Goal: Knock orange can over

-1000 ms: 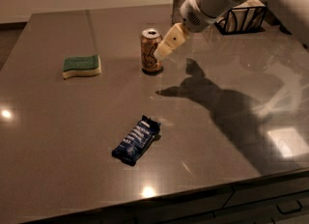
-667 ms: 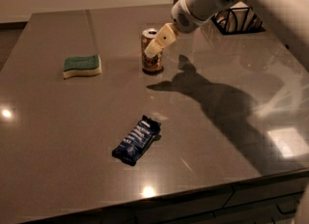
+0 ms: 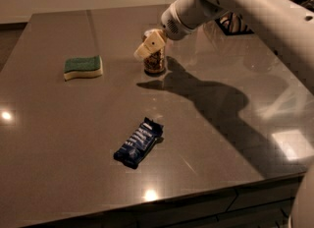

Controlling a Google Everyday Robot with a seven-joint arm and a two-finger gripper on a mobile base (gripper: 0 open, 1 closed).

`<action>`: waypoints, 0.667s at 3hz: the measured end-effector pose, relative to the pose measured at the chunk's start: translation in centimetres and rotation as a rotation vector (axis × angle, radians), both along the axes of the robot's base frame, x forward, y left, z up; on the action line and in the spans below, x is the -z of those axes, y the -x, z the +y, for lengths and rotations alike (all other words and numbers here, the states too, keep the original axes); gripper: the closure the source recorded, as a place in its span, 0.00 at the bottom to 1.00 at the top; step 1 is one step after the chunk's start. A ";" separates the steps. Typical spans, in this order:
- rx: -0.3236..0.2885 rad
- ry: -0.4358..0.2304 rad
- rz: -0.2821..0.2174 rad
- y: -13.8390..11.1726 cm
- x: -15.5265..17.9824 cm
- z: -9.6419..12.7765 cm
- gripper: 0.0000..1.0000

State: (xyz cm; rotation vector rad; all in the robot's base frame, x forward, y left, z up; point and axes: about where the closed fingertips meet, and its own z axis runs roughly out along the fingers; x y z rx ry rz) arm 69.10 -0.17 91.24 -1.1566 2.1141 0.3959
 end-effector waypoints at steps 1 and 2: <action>-0.006 -0.036 0.011 0.3 0.2 0.9 0.38; -0.013 -0.057 0.017 0.6 0.1 1.4 0.61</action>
Offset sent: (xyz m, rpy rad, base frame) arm -0.0080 0.0141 0.0035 0.0837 0.0181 0.0138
